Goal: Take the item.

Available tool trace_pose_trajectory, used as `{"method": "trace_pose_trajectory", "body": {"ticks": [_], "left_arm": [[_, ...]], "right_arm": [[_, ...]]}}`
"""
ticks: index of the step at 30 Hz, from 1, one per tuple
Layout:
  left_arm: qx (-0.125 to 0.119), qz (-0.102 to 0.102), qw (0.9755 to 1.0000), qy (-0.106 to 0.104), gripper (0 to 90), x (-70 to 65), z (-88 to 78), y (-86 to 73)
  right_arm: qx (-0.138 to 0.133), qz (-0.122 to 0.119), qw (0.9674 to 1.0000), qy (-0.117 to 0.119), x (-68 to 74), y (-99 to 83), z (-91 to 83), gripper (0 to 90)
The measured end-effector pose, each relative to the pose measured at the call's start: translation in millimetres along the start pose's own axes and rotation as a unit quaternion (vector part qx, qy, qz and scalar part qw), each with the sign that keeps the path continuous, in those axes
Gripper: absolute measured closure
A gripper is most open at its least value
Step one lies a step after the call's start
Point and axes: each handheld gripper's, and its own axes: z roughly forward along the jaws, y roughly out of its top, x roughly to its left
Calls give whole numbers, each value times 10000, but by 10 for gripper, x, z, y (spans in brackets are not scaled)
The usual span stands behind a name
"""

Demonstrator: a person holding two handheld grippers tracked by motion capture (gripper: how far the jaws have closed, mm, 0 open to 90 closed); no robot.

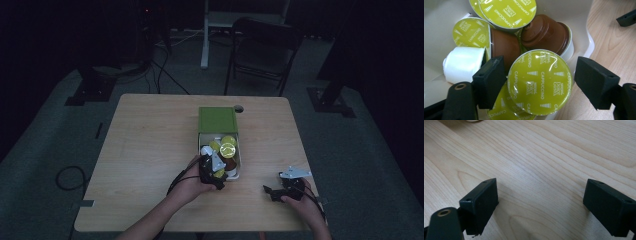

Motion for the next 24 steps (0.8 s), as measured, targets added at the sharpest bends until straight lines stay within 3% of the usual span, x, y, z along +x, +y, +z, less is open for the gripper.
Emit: {"method": "trace_pose_trajectory", "body": {"ticks": [4, 7, 12, 17, 24], "left_arm": [[-62, 24, 10000, 70, 284, -2, -1, -12], [-17, 101, 9998, 199, 372, 15, -11, -17], [38, 129, 9999, 92, 386, 39, -24, -10], [-61, -19, 9999, -100, 387, 76, -42, -3], [-212, 34, 9997, -93, 387, 82, -87, 38]], "right_arm": [[0, -5, 10000, -1, 0, 0, 0, 120], [1, -3, 10000, -1, 0, 0, 0, 121], [0, -1, 10000, -1, 0, 0, 0, 120], [-1, 5, 10000, -1, 0, 0, 0, 120], [1, 0, 10000, -1, 0, 0, 0, 120]]}}
